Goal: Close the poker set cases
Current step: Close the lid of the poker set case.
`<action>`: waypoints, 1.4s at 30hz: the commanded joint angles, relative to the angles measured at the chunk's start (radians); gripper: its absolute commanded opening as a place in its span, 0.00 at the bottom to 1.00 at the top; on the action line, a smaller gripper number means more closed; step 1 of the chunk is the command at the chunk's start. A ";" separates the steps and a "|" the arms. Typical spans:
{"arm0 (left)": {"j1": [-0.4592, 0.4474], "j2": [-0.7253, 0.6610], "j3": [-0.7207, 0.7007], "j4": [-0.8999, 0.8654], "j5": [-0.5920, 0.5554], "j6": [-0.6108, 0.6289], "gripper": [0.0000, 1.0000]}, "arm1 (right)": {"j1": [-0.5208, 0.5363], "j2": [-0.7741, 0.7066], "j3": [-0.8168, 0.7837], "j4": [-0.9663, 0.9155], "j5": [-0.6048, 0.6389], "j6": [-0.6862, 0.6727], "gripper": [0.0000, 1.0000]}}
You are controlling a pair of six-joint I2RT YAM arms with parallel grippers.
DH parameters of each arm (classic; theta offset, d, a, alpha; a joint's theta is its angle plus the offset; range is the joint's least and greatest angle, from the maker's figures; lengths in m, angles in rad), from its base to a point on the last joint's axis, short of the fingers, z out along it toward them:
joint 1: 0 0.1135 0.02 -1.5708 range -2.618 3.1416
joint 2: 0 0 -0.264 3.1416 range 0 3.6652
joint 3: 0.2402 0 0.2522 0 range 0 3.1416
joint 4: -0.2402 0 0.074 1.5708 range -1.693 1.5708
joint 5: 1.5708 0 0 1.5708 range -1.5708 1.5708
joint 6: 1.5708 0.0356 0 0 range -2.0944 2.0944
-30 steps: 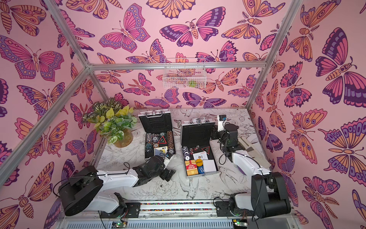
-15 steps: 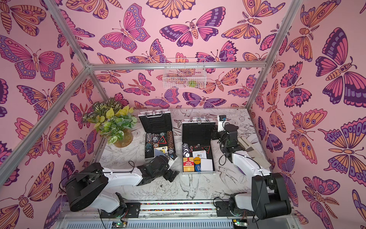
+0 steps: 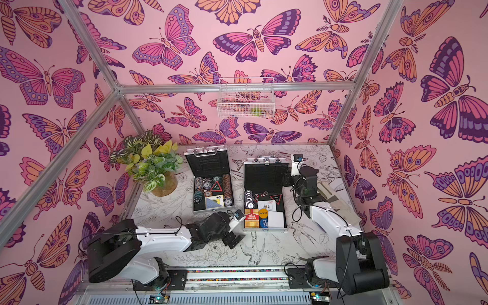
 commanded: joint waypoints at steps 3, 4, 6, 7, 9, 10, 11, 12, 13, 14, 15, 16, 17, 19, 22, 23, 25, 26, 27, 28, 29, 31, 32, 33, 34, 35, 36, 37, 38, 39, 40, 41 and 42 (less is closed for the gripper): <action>-0.015 0.080 0.056 -0.020 -0.054 0.052 1.00 | 0.007 -0.007 0.000 -0.031 0.004 0.080 0.00; -0.015 0.091 0.064 -0.018 -0.072 0.051 1.00 | 0.008 -0.008 -0.001 -0.031 0.002 0.080 0.00; -0.015 0.120 0.084 -0.018 -0.120 0.050 1.00 | 0.008 -0.010 -0.002 -0.031 0.001 0.081 0.00; -0.015 0.131 0.091 -0.016 -0.137 0.051 1.00 | 0.009 -0.012 -0.004 -0.031 -0.001 0.081 0.00; -0.015 0.159 0.101 -0.001 -0.176 0.053 1.00 | 0.011 -0.014 -0.006 -0.030 -0.001 0.081 0.00; -0.016 0.172 0.109 0.005 -0.192 0.053 1.00 | 0.011 -0.017 -0.007 -0.032 -0.002 0.081 0.00; -0.015 0.185 0.114 0.015 -0.203 0.053 1.00 | 0.012 -0.020 -0.007 -0.033 -0.002 0.081 0.00; -0.015 0.196 0.117 0.023 -0.211 0.053 1.00 | 0.011 -0.024 -0.010 -0.033 -0.002 0.080 0.00; -0.015 0.209 0.126 0.027 -0.219 0.051 1.00 | 0.010 -0.027 -0.012 -0.033 -0.001 0.079 0.00; -0.016 0.222 0.133 0.034 -0.229 0.048 1.00 | 0.011 -0.032 -0.013 -0.034 0.000 0.079 0.00; -0.016 0.232 0.140 0.036 -0.235 0.047 1.00 | 0.013 -0.035 -0.015 -0.037 0.000 0.078 0.00; -0.016 0.242 0.146 0.039 -0.241 0.046 1.00 | 0.013 -0.040 -0.016 -0.038 0.000 0.078 0.00; -0.014 0.252 0.151 0.044 -0.250 0.044 1.00 | 0.013 -0.045 -0.018 -0.040 0.001 0.079 0.00; -0.013 0.269 0.163 0.054 -0.267 0.046 1.00 | 0.012 -0.054 -0.022 -0.043 0.004 0.075 0.00; -0.003 0.283 0.172 0.070 -0.280 0.038 1.00 | 0.012 -0.064 -0.028 -0.048 0.005 0.076 0.00; 0.004 0.286 0.175 0.076 -0.279 0.034 1.00 | 0.012 -0.067 -0.029 -0.049 0.007 0.074 0.00; 0.022 0.290 0.178 0.089 -0.274 0.019 1.00 | 0.012 -0.068 -0.033 -0.050 0.007 0.074 0.00; 0.033 0.294 0.178 0.098 -0.270 0.012 1.00 | 0.012 -0.069 -0.032 -0.051 0.007 0.073 0.00; 0.043 0.299 0.180 0.104 -0.265 0.010 1.00 | 0.012 -0.068 -0.035 -0.049 0.007 0.072 0.00; 0.052 0.303 0.185 0.115 -0.258 0.006 1.00 | 0.012 -0.066 -0.036 -0.046 0.007 0.073 0.00; 0.063 0.310 0.192 0.123 -0.250 0.006 1.00 | 0.012 -0.062 -0.038 -0.042 0.009 0.073 0.00; 0.081 0.326 0.209 0.133 -0.245 0.006 1.00 | 0.013 -0.050 -0.042 -0.025 0.011 0.072 0.00; 0.092 0.336 0.221 0.136 -0.243 0.008 1.00 | 0.013 -0.042 -0.042 -0.016 0.012 0.074 0.00; 0.099 0.347 0.233 0.136 -0.241 0.010 1.00 | 0.012 -0.035 -0.043 -0.009 0.011 0.075 0.00; 0.107 0.357 0.245 0.138 -0.238 0.013 1.00 | 0.012 -0.026 -0.043 -0.003 0.008 0.078 0.00; 0.116 0.367 0.258 0.140 -0.233 0.017 1.00 | 0.012 -0.018 -0.043 0.005 0.005 0.079 0.00; 0.121 0.373 0.266 0.140 -0.230 0.019 1.00 | 0.012 -0.012 -0.044 0.011 0.005 0.081 0.00; 0.129 0.379 0.273 0.147 -0.227 0.024 1.00 | 0.012 -0.006 -0.045 0.015 0.004 0.081 0.00; 0.134 0.386 0.279 0.152 -0.224 0.025 1.00 | 0.012 -0.002 -0.047 0.018 0.004 0.082 0.00; 0.141 0.392 0.288 0.153 -0.220 0.026 1.00 | 0.013 0.004 -0.047 0.020 0.004 0.081 0.00; 0.147 0.399 0.294 0.154 -0.217 0.027 1.00 | 0.013 0.007 -0.049 0.022 0.005 0.080 0.00; 0.153 0.406 0.300 0.158 -0.216 0.027 1.00 | 0.013 0.009 -0.050 0.023 0.006 0.078 0.00; 0.159 0.410 0.303 0.162 -0.214 0.026 1.00 | 0.013 0.012 -0.051 0.023 0.006 0.077 0.00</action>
